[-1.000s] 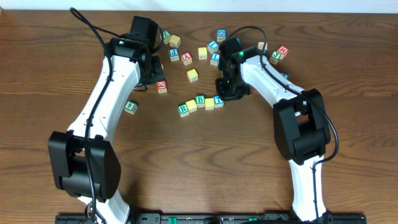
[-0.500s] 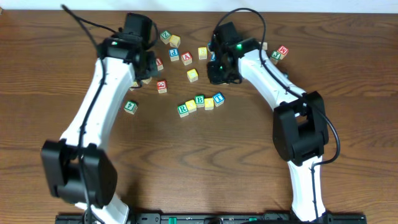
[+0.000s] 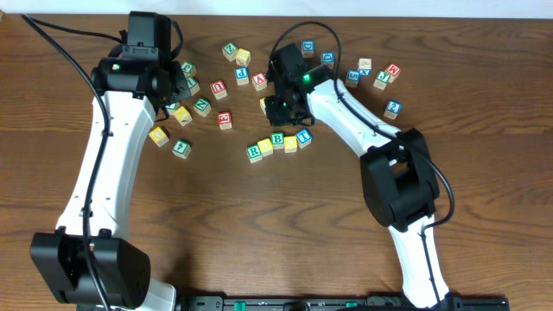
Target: Spell out ROBOT
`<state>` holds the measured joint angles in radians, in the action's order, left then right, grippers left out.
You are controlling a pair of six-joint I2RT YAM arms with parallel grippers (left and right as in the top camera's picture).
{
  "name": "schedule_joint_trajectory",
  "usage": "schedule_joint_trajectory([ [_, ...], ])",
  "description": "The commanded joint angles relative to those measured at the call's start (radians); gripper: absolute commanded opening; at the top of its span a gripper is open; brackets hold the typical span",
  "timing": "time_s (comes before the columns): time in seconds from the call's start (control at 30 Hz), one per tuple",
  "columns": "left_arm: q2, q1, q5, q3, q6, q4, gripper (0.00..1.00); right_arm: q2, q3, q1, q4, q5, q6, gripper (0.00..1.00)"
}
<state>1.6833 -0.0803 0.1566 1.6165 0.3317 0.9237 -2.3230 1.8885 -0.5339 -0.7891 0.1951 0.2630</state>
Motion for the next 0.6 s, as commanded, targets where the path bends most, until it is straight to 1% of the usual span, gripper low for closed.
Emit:
schedule_joint_trajectory([
  [0.0,0.002,0.002,0.009,0.002,-0.012,0.006,0.08,-0.020,0.008,-0.011,-0.003,0.010,0.014,0.17],
  [0.57,0.016,-0.004,0.008,-0.006,0.029,0.006,0.08,-0.024,0.007,-0.029,-0.061,0.010,0.014,0.14],
])
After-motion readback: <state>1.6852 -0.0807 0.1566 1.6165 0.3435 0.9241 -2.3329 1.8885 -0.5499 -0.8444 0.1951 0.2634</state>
